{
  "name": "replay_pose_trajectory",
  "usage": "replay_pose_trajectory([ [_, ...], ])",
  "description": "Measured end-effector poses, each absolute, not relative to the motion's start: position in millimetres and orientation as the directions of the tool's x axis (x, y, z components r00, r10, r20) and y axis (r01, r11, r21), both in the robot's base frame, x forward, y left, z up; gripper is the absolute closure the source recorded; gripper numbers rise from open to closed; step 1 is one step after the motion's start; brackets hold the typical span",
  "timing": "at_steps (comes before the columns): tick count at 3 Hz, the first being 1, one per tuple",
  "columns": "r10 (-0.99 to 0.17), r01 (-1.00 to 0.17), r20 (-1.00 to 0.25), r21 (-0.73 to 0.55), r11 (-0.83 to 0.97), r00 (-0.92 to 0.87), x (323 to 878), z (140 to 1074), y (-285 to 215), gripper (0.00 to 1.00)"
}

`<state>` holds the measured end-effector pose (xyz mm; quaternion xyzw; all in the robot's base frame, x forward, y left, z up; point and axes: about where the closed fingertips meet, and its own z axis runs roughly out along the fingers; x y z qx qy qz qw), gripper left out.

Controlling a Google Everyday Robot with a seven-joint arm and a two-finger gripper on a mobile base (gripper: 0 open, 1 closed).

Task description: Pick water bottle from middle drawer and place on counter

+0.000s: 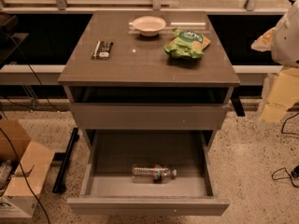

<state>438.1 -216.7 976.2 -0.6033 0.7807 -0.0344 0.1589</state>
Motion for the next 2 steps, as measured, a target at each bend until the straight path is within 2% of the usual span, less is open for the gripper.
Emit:
replay_pose_trajectory([
  [2,-0.951,-0.936,-0.253,-0.257,0.241,-0.176,445.0,962.3,-209.4,0.00],
])
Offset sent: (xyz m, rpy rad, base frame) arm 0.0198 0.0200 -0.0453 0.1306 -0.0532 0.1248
